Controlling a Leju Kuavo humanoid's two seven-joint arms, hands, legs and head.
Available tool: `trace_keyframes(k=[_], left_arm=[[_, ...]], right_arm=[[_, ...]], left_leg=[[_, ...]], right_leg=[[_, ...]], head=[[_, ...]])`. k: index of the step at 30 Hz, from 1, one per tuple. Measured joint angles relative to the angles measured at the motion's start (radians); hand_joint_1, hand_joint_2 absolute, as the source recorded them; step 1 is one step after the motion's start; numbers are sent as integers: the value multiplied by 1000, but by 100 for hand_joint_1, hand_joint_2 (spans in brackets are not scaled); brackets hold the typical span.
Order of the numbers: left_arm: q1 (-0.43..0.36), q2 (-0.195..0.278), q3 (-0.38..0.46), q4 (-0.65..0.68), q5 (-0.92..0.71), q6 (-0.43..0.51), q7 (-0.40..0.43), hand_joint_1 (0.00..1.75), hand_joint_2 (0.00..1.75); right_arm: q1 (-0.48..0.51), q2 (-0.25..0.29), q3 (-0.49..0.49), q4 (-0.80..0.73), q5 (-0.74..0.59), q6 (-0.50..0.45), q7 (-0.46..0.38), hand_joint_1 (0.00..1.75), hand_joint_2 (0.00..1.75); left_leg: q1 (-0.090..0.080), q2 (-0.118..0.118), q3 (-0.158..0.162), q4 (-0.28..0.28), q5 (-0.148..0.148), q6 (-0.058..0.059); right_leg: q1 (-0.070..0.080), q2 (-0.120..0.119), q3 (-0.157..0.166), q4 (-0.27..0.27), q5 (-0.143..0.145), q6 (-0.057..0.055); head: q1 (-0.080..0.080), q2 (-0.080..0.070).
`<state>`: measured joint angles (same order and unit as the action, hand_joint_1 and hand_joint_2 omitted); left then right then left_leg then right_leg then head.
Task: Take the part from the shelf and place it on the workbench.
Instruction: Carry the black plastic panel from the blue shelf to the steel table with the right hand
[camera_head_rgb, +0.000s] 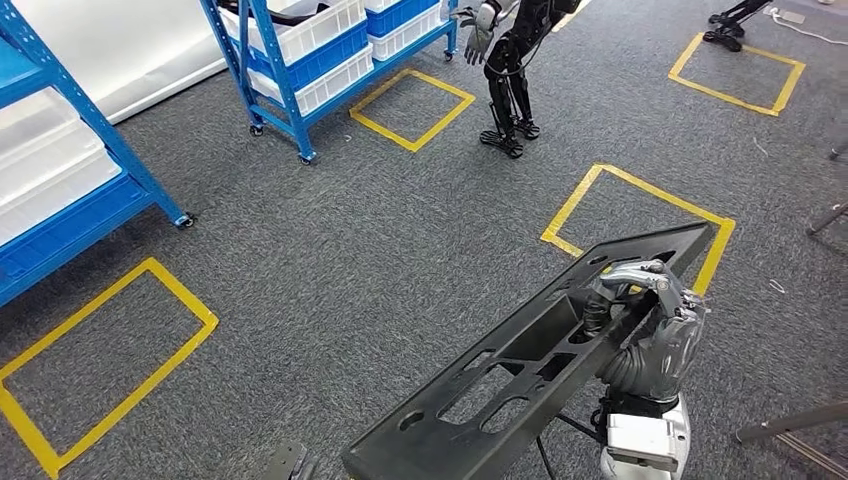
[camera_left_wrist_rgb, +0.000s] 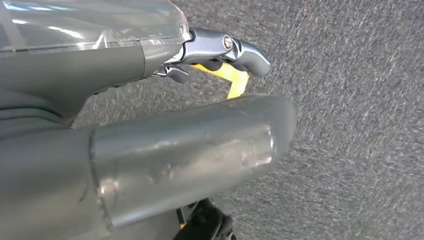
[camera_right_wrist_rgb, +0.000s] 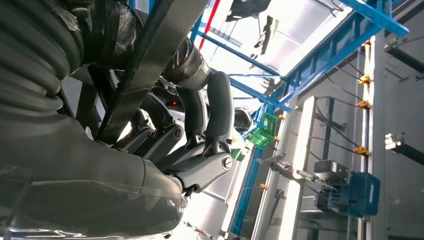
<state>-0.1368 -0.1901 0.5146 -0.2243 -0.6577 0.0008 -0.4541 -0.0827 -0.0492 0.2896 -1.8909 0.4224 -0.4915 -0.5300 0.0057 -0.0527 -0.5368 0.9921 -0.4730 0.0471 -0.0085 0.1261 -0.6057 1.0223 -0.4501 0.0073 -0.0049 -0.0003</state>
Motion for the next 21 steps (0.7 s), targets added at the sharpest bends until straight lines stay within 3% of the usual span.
trace_keyframes(k=[2,3,5,6,7,9,11,12,14,16,17,19,20,21], left_arm=[[-2,-1,0,0,0,0,-1,0,0],[-2,-1,0,0,1,0,-1,0,0],[0,-1,0,0,1,0,-1,0,0],[0,-1,0,0,1,0,-1,0,0],[0,-1,0,0,1,0,-1,0,0],[-1,-2,0,0,1,0,-1,0,0],[-2,-2,0,0,1,0,-1,0,0],[-3,-2,0,0,1,0,-1,0,0],[-5,-2,0,0,0,0,-1,0,0],[-7,-2,0,0,-1,0,-1,0,0],[-7,-2,0,0,-1,0,-2,0,0],[-6,-2,0,0,-2,1,-2,0,0],[-5,-2,0,0,-2,1,-1,0,0],[-4,-2,0,0,-2,1,-1,0,0]], right_arm=[[-4,0,-1,-2,0,0,0,175,175],[-5,0,-1,-2,0,0,0,175,175],[-5,0,-1,-2,0,0,0,175,175],[-4,0,-1,-2,0,0,0,175,175],[-4,0,-1,-2,0,1,0,175,175],[-4,-1,-2,-2,0,1,1,175,175],[-6,-1,-2,-3,0,1,1,175,175],[-6,-1,-2,-3,0,1,1,175,175],[-6,-1,-2,-3,0,1,2,175,175],[-7,-1,-2,-5,1,0,3,175,175],[-8,-1,-2,-6,2,0,3,175,175],[-11,-1,-2,-8,3,-1,3,175,175],[-11,-1,-2,-8,4,-1,4,175,175],[-11,-1,-2,-8,4,-1,4,175,175]], left_leg=[[5,29,9,-24,11,4],[3,43,11,-27,12,5],[1,71,10,-26,9,5],[1,85,10,-25,7,4],[1,98,11,-23,5,2],[2,121,12,-14,-3,-6],[-1,137,12,-1,-14,-19],[-3,143,13,3,-18,-26],[-4,159,16,5,-23,-36],[1,140,10,24,-43,-45],[4,117,-4,60,-69,-49],[6,72,-61,186,-139,-53],[6,64,-92,253,-165,-53],[6,61,-113,294,-171,-52]], right_leg=[[5,-59,-26,49,-34,9],[4,-92,-54,105,-66,13],[-3,-116,-116,230,-119,23],[-7,-120,-130,261,-122,28],[-11,-124,-122,247,-105,31],[-15,-154,-53,122,-45,35],[-11,-187,4,19,-13,28],[-8,-192,12,3,-11,21],[-4,-171,7,5,-9,6],[-8,-151,5,1,-4,-7],[-10,-141,4,-1,-1,-13],[-8,-121,2,-2,2,-21],[-6,-109,0,-1,2,-23],[-4,-96,0,0,2,-23]], head=[[1,0],[2,0],[2,0],[2,0],[2,0],[2,0],[2,0],[2,0],[1,0],[1,0],[1,0],[1,0],[1,0],[1,0]])
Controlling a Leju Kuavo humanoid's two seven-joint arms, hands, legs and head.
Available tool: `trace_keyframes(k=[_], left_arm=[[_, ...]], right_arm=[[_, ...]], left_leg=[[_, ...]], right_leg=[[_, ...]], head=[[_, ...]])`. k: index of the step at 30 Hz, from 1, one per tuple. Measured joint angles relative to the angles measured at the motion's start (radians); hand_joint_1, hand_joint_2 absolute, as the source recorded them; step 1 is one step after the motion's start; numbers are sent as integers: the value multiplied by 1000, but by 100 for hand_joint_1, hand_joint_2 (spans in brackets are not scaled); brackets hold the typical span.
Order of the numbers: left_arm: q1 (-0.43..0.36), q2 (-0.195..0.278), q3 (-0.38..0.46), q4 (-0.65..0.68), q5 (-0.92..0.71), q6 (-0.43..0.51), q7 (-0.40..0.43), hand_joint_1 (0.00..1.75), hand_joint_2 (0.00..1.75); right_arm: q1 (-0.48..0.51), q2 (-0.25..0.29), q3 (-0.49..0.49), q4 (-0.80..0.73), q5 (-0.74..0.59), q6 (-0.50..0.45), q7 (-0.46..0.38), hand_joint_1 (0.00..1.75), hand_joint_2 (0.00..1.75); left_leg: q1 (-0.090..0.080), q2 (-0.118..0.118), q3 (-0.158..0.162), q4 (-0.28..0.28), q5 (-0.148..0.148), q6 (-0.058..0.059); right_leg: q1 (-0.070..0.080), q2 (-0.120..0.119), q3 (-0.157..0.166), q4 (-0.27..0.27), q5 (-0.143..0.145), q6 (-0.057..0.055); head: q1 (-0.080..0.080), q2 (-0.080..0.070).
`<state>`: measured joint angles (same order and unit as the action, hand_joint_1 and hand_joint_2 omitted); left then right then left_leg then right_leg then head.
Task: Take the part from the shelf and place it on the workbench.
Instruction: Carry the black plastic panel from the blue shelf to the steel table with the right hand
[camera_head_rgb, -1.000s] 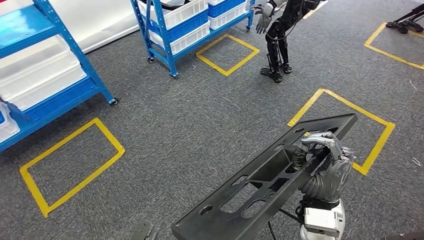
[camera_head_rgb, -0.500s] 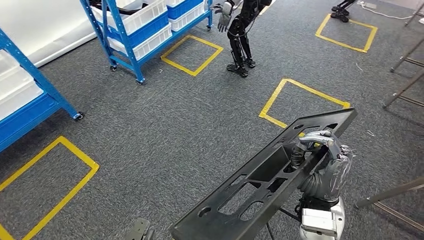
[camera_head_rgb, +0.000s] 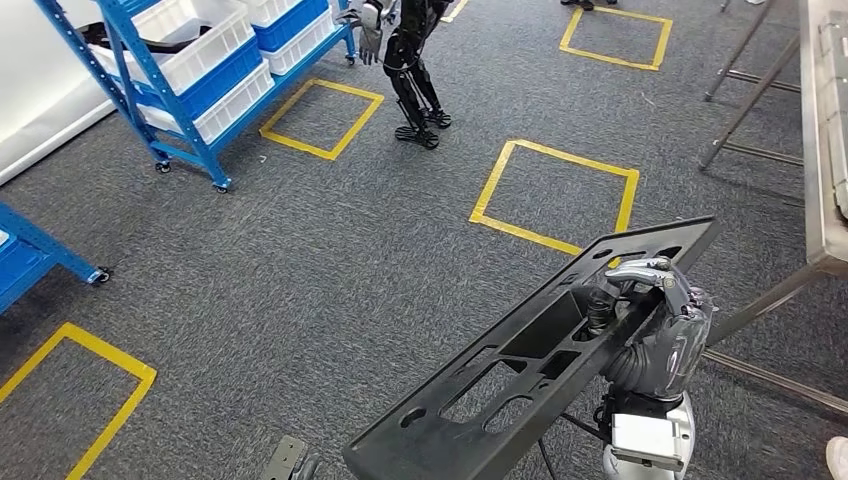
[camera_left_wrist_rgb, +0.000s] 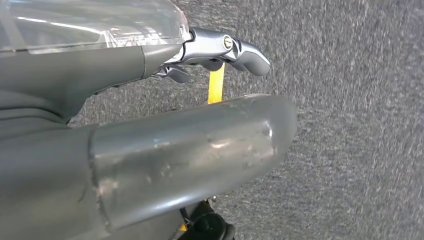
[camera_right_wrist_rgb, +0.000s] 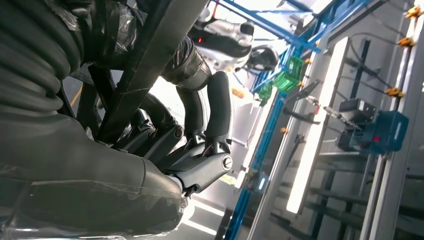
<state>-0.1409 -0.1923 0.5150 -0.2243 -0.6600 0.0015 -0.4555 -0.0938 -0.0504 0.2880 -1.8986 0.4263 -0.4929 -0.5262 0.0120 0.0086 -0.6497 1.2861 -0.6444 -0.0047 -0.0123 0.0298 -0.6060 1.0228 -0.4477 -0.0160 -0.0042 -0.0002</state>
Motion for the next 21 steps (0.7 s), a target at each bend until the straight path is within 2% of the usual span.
trace_keyframes(k=[1,2,3,4,5,6,7,8,9,11,13,14,15,16,17,19,20,21], left_arm=[[0,0,0,0,0,0,0,0,0],[0,0,0,0,0,0,0,0,0],[-1,0,0,0,0,0,0,0,0],[-2,1,0,0,0,0,0,0,0],[-2,2,0,0,1,-1,-1,0,0],[-3,2,0,0,1,-1,-1,0,0],[-4,3,0,0,2,-1,-1,0,0],[-5,2,0,0,3,-1,-1,0,0],[-6,2,0,0,4,0,-1,0,0],[-8,1,1,0,9,1,-2,0,0],[-7,0,2,0,12,3,-4,0,0],[-6,0,2,0,13,6,-5,0,0],[-6,0,2,0,13,10,-6,0,0],[-5,0,2,0,13,15,-7,0,0],[-6,0,2,0,12,18,-7,0,0],[-6,0,2,0,12,22,-8,0,0],[-7,0,2,0,11,22,-9,0,0],[-8,0,2,0,11,22,-9,0,0]], right_arm=[[0,0,0,0,0,0,0,175,175],[0,0,0,0,0,0,0,175,175],[0,0,0,0,0,0,0,175,175],[-1,0,0,0,1,0,0,175,175],[-2,0,0,-1,2,0,1,175,175],[-3,0,0,-1,2,0,1,175,175],[-4,0,0,-1,4,0,2,175,175],[-5,0,0,-1,5,0,2,175,175],[-4,0,0,-1,5,0,2,175,175],[-7,0,0,-2,7,-2,2,175,175],[-11,0,0,-2,7,-5,3,175,175],[-12,0,0,-1,8,-7,4,175,175],[-12,0,0,-1,9,-9,4,175,175],[-11,0,0,-1,10,-10,5,175,175],[-11,0,0,-1,10,-12,5,175,175],[-11,-1,0,-2,12,-13,5,175,175],[-11,-1,0,-3,13,-13,5,175,175],[-10,-1,0,-5,13,-14,5,175,175]], left_leg=[[0,-1,-5,4,14,3],[0,-6,9,-34,47,7],[-1,-18,36,-100,90,13],[-1,-40,65,-169,123,20],[-1,-60,87,-226,145,25],[-3,-75,101,-259,154,28],[-5,-80,105,-270,152,30],[-7,-72,107,-277,155,33],[-6,-61,110,-284,160,38],[-3,-36,117,-303,173,48],[-4,-11,119,-311,177,56],[-5,3,119,-310,177,57],[-6,16,118,-309,175,57],[-7,30,118,-307,173,57],[-7,42,118,-305,171,55],[-7,62,119,-297,162,47],[-9,71,120,-291,156,41],[-11,78,120,-286,152,35]], right_leg=[[2,14,0,1,0,0],[3,28,0,3,0,0],[4,42,1,3,0,0],[4,53,1,4,0,1],[4,65,-1,5,1,3],[1,75,-5,6,3,8],[-2,86,-9,5,6,14],[-5,98,-13,2,11,22],[-6,97,-15,1,12,28],[-2,54,-32,34,-13,35],[0,-3,-81,139,-74,40],[-2,-14,-111,202,-103,44],[-5,-20,-132,248,-118,47],[-7,-24,-137,263,-115,50],[-9,-29,-122,238,-94,52],[-9,-62,-47,108,-37,52],[-6,-77,-16,51,-19,48],[-3,-88,2,16,-11,43]], head=[[0,0],[0,0],[0,0],[0,0],[0,0],[0,0],[0,0],[0,0],[0,0],[0,0],[1,0],[1,0],[1,0],[1,0],[1,0],[1,0],[1,0],[1,0]])
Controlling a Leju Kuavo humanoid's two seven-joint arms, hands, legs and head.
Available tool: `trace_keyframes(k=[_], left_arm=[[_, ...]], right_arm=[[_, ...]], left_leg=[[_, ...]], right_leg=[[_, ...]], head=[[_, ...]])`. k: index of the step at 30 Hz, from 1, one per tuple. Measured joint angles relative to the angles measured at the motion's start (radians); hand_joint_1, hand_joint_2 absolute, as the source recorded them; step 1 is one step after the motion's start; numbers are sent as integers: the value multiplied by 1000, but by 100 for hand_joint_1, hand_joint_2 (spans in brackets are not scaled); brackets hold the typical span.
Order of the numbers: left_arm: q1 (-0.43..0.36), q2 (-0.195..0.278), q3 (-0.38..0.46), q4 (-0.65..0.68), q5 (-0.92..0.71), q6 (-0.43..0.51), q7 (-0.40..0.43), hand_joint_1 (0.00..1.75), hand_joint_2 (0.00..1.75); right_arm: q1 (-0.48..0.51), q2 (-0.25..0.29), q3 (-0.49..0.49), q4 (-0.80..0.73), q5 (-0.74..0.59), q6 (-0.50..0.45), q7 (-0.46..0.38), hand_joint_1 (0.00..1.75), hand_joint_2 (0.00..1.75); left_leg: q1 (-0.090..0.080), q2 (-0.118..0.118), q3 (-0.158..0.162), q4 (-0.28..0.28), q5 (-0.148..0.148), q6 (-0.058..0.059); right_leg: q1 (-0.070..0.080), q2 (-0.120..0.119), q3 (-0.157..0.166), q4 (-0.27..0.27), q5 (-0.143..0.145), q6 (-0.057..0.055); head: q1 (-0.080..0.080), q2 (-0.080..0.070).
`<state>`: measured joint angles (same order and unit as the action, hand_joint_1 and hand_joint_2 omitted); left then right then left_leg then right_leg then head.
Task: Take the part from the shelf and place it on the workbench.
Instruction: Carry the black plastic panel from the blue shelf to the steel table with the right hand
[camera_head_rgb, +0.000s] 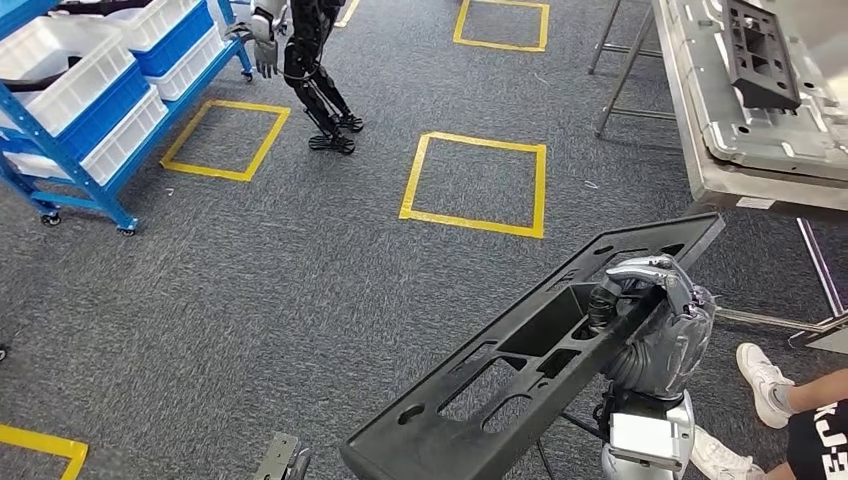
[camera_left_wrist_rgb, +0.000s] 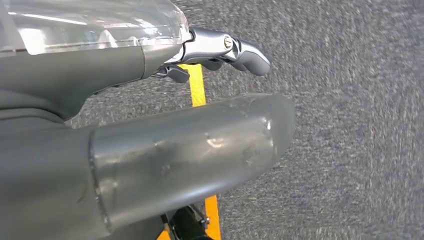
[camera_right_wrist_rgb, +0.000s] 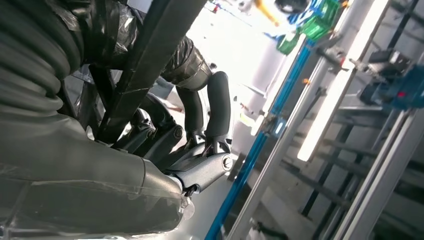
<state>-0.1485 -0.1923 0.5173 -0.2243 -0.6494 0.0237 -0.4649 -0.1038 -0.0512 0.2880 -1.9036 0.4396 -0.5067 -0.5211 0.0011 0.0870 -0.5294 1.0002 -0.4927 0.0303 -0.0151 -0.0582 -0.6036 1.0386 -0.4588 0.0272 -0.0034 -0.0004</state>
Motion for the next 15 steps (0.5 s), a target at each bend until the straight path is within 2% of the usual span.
trace_keyframes(k=[1,3,5,7,8,9,10,11,12,13,14,15], left_arm=[[0,0,0,0,-2,0,0,0,0],[-2,-1,0,0,-7,0,0,0,0],[-2,-2,0,0,-12,0,0,0,0],[-2,-2,0,0,-13,1,1,0,0],[-1,-2,0,0,-14,1,1,0,0],[0,-2,0,0,-14,1,1,0,0],[1,-2,0,0,-14,1,1,0,0],[0,-2,0,0,-14,1,1,0,0],[0,-2,0,0,-14,1,1,0,0],[-1,-2,0,0,-14,1,1,0,0],[-1,-1,0,0,-14,2,1,0,0],[-2,-1,0,0,-14,2,2,0,0]], right_arm=[[1,0,0,-2,1,-1,0,175,175],[4,-1,0,-5,2,-4,0,175,175],[6,-1,0,-10,4,-6,0,175,175],[6,-1,0,-13,6,-9,0,175,175],[7,-1,0,-13,6,-10,0,175,175],[8,-1,0,-13,7,-11,0,175,175],[9,-1,0,-13,7,-12,0,175,175],[10,-1,0,-13,7,-12,0,175,175],[10,-1,0,-13,7,-13,0,175,175],[10,-1,0,-13,7,-13,0,175,175],[10,-1,0,-13,7,-14,0,175,175],[10,-1,0,-13,7,-14,0,175,175]], left_leg=[[-2,7,1,3,-3,-6],[0,18,3,5,-9,-16],[6,-14,-8,38,-39,-25],[10,-63,-54,147,-105,-30],[11,-74,-86,219,-136,-31],[11,-78,-114,276,-154,-31],[11,-79,-128,302,-152,-30],[11,-81,-124,286,-128,-27],[11,-88,-103,233,-89,-23],[11,-108,-74,161,-49,-19],[12,-134,-48,97,-20,-15],[12,-155,-30,52,-4,-12]], right_leg=[[4,0,3,-9,-2,-6],[4,22,0,-10,1,-18],[1,42,-1,-14,6,-30],[0,61,-1,-16,9,-40],[2,72,-2,-16,9,-43],[3,84,-3,-15,9,-43],[5,97,-3,-14,9,-44],[5,111,-2,-12,9,-44],[5,125,-2,-10,9,-43],[4,138,-2,-9,9,-43],[4,150,-3,-6,9,-40],[3,161,-7,-5,11,-36]], head=[[0,0],[0,0],[-1,0],[-1,0],[-1,0],[-1,0],[-1,0],[-1,0],[-1,0],[-1,0],[-1,0],[-1,0]])
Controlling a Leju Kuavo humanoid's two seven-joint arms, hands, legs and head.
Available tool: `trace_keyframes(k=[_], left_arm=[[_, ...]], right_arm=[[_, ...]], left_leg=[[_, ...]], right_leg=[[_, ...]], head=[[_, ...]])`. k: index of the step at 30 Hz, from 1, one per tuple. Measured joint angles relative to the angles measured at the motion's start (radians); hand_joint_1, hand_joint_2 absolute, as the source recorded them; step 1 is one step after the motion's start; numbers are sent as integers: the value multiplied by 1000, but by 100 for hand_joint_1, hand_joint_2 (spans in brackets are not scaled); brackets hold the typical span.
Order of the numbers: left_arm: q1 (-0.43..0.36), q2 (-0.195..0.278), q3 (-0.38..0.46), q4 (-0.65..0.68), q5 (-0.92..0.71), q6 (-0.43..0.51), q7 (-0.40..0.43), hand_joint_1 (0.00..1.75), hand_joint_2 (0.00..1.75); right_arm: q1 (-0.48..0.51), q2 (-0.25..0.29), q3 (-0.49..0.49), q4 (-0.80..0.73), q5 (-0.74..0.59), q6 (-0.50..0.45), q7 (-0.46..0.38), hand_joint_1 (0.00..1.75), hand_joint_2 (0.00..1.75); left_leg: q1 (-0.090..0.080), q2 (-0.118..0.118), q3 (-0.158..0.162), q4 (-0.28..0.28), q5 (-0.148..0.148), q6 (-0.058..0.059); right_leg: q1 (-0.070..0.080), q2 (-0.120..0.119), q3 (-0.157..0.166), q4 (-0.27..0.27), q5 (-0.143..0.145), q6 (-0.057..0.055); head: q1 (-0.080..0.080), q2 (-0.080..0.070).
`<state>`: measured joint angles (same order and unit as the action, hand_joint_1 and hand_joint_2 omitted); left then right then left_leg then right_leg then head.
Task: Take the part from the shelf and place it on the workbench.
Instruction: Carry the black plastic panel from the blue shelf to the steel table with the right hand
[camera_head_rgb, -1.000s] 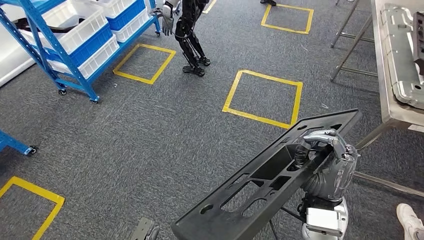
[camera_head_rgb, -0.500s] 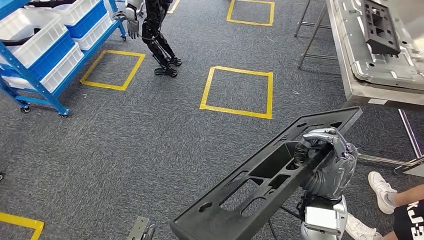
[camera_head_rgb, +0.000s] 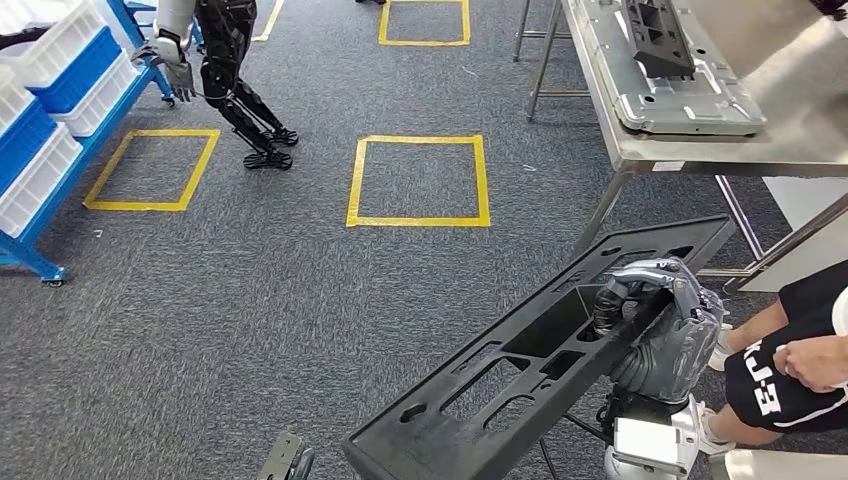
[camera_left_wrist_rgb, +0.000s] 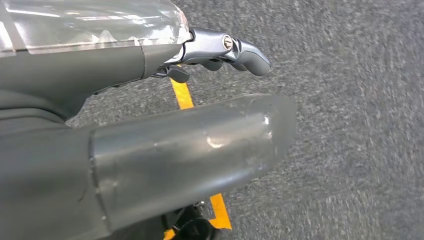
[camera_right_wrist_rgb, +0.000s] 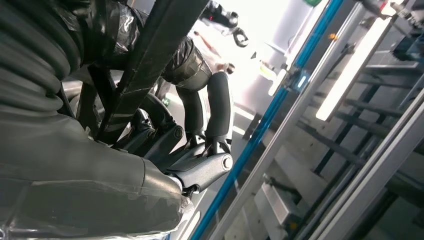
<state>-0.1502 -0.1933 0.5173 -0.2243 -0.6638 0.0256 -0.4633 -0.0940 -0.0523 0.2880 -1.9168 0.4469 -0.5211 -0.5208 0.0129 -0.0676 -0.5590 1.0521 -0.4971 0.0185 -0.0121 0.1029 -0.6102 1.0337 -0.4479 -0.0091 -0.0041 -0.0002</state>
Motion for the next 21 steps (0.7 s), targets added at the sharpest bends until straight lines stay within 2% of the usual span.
trace_keyframes(k=[1,2,3,4,5,7,8,9,10,11,12,14,15,16,18,19,21], left_arm=[[-1,0,0,0,0,0,0,0,0],[-1,0,0,0,-1,1,-1,0,0],[-3,0,0,0,-2,2,-2,0,0],[-3,-1,0,0,-3,5,-3,0,0],[-4,-2,-1,0,-3,8,-4,0,0],[-4,-4,-1,0,-5,12,-4,0,0],[-2,-4,-1,0,-6,13,-5,0,0],[0,-4,-1,0,-8,12,-5,0,0],[1,-4,-1,0,-11,11,-5,0,0],[2,-5,-2,0,-13,10,-4,0,0],[1,-6,-3,0,-16,9,-4,0,0],[-1,-8,-4,0,-20,5,-3,0,0],[-2,-9,-5,0,-22,3,-3,0,0],[-3,-10,-5,0,-23,1,-2,0,0],[-7,-13,-6,0,-25,-1,-1,0,0],[-10,-14,-6,0,-25,-2,-2,0,0],[-12,-15,-6,0,-25,-2,-2,0,0]], right_arm=[[0,0,0,0,0,-1,0,175,175],[1,0,0,0,1,-1,0,175,175],[2,0,0,-1,1,-2,0,175,175],[3,-1,0,-1,2,-3,1,175,175],[2,-3,0,-3,2,-4,1,175,175],[-1,-6,-1,-5,3,-5,1,175,175],[-3,-8,-1,-6,5,-5,1,175,175],[-4,-11,-3,-6,9,-5,1,175,175],[-6,-15,-6,-6,14,-5,2,175,175],[-10,-21,-11,-7,21,-5,3,175,175],[-19,-27,-16,-9,29,-4,6,175,175],[-49,-43,-27,-17,47,0,21,175,175],[-71,-52,-33,-22,59,6,33,175,175],[-96,-61,-38,-27,69,13,47,175,175],[-145,-80,-49,-31,87,33,77,175,175],[-168,-89,-54,-32,94,43,90,175,175],[-213,-105,-63,-33,103,58,111,175,175]], left_leg=[[-1,-15,8,-22,4,2],[-2,-13,11,-27,3,3],[-2,-2,14,-33,6,7],[-1,10,15,-39,11,13],[0,23,17,-46,16,19],[-3,52,19,-55,23,29],[-5,66,18,-55,23,32],[-7,81,17,-55,23,33],[-9,96,16,-54,22,33],[-9,109,16,-54,21,33],[-9,121,16,-53,20,32],[-12,142,16,-48,15,28],[-14,150,16,-46,13,24],[-16,158,16,-44,11,20],[-19,174,18,-43,9,12],[-17,170,18,-40,5,7],[-13,129,0,6,-29,-3]], right_leg=[[-2,11,-5,0,3,6],[-4,22,-9,-2,7,14],[-6,32,-12,-5,11,22],[-6,23,-15,-3,9,28],[-3,0,-22,10,-2,31],[0,-66,-63,99,-57,36],[-1,-85,-94,165,-90,39],[-3,-93,-121,226,-114,42],[-5,-96,-136,260,-121,45],[-6,-99,-130,255,-109,47],[-7,-106,-103,209,-80,48],[-4,-137,-24,69,-25,45],[-1,-149,2,18,-10,40],[3,-155,13,-6,-7,35],[7,-140,10,-12,-4,24],[5,-131,10,-15,-1,18],[-1,-115,11,-22,6,4]], head=[[0,0],[0,0],[0,0],[0,0],[1,0],[3,0],[3,0],[3,0],[3,0],[3,0],[3,0],[3,0],[3,0],[3,0],[2,0],[2,0],[2,0]])
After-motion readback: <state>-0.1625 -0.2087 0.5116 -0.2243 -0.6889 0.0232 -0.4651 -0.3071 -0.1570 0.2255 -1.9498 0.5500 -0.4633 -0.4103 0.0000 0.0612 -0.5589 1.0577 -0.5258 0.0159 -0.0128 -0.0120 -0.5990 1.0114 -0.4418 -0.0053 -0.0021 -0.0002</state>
